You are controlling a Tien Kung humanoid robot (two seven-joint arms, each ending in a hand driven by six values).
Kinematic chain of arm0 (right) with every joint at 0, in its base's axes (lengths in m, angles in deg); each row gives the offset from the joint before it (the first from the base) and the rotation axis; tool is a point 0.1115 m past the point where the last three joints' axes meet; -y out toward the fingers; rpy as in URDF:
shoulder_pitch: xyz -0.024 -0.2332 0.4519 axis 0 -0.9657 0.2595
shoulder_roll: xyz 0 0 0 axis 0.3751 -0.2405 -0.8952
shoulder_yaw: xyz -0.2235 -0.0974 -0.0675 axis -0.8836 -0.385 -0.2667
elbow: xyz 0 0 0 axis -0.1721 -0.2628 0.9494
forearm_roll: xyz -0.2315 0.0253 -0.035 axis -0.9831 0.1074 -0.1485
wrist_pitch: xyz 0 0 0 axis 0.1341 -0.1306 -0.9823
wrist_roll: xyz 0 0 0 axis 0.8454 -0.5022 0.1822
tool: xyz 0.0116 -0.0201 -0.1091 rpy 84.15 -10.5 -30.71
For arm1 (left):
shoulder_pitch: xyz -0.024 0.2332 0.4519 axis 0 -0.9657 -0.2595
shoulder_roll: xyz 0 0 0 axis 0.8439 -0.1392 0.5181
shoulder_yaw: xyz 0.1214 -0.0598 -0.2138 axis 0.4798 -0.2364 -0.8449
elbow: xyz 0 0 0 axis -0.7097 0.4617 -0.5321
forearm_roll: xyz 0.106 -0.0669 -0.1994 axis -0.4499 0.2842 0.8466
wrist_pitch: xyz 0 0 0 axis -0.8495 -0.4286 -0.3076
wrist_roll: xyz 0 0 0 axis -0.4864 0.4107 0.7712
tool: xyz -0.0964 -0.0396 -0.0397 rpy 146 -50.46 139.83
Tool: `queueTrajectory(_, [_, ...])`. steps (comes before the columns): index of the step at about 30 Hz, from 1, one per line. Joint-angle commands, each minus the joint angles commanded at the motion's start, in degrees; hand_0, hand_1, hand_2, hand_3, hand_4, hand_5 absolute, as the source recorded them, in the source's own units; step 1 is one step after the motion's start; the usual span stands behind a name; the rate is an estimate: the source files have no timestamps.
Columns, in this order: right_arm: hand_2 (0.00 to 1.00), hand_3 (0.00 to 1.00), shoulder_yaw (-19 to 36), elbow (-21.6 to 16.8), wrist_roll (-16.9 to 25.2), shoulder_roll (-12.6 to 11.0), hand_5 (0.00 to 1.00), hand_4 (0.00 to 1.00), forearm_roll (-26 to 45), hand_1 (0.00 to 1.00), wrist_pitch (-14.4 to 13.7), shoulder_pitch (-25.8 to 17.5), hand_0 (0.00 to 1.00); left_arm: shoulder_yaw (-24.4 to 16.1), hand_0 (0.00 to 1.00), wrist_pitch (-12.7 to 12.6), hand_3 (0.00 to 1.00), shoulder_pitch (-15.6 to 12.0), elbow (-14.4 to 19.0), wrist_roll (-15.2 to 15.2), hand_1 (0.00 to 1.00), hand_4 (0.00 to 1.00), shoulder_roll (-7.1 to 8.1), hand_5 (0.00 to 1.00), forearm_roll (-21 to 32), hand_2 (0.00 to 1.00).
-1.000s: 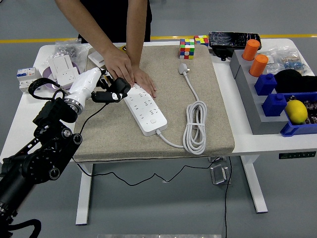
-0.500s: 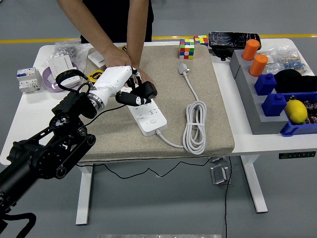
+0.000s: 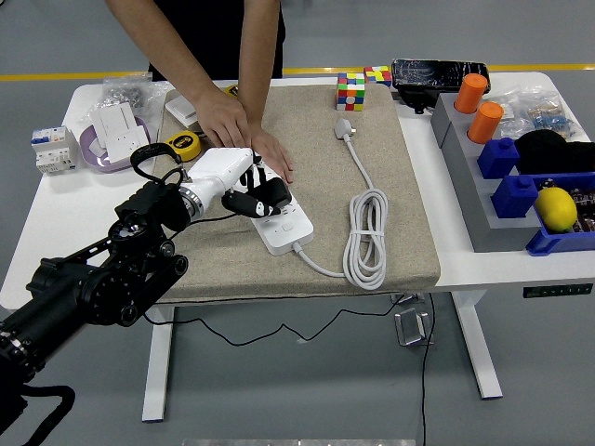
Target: Pick up the plug,place it near the board,insert it into the board,press the button
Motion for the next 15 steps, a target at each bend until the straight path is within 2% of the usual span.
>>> queueTrajectory(15, [0.834, 0.841, 0.21, -0.13, 0.06, -0.09, 0.959, 0.998, -0.11, 0.903, -0.02, 0.18, 0.95, -0.67, 0.508, 0.92, 0.367, 0.44, -1.3, 0.05, 0.512, 0.613, 1.67, 0.226, -1.71, 0.376])
